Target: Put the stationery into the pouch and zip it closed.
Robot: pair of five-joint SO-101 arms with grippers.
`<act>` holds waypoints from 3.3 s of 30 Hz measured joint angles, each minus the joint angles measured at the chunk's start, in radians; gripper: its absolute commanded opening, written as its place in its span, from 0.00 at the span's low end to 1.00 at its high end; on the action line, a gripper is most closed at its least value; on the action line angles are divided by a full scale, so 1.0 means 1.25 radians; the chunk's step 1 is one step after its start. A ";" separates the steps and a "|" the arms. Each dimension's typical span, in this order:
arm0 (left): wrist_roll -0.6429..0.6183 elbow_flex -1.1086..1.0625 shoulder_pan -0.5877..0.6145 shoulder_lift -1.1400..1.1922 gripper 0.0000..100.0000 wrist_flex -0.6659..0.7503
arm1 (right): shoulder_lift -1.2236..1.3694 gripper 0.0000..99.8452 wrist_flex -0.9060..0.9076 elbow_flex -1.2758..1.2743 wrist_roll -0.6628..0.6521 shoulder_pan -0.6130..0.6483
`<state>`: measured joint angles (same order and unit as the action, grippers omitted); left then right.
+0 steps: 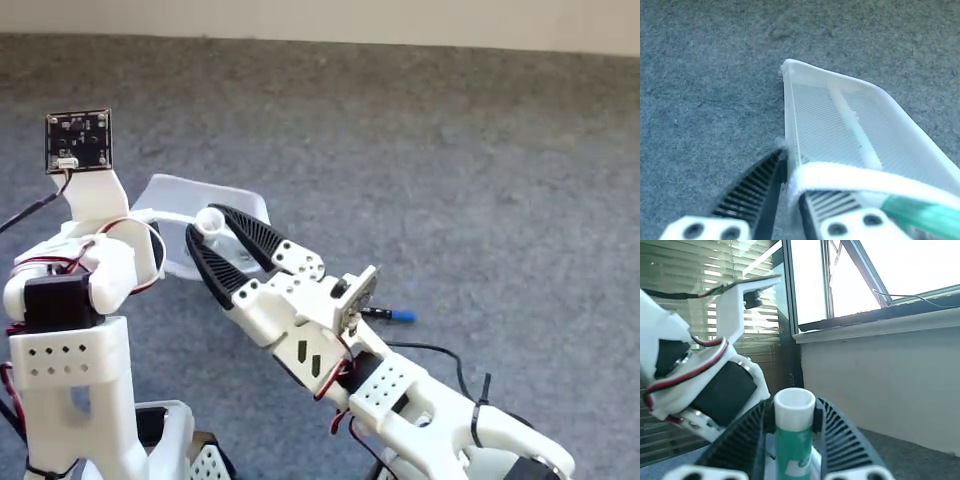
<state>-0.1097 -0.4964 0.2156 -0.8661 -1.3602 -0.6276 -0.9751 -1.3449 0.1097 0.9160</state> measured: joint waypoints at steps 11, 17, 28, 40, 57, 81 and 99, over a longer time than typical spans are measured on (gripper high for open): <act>0.000 0.000 0.000 0.000 0.01 0.000 | 0.011 0.13 -0.011 -0.037 -0.001 0.006; 0.000 0.000 0.000 0.000 0.01 0.000 | 0.012 0.14 -0.006 -0.065 -0.001 0.034; 0.000 -0.001 0.000 0.000 0.01 0.000 | 0.012 0.14 -0.006 -0.069 -0.063 0.041; 0.000 -0.025 0.000 -0.001 0.01 0.007 | -0.027 0.14 0.036 -0.069 -0.095 0.039; 0.000 -0.025 0.000 -0.001 0.01 0.009 | -0.619 0.14 0.927 0.026 -0.099 -0.080; -0.001 -0.025 0.055 -0.001 0.01 0.009 | -0.047 0.14 1.852 0.712 0.188 -0.400; -0.001 -0.038 0.055 -0.001 0.01 0.009 | 0.129 0.15 1.825 0.573 0.344 -0.403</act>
<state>-0.1112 -0.5439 0.2846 -0.8677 -1.3495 -0.4664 1.3065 -0.6283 0.5393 0.4127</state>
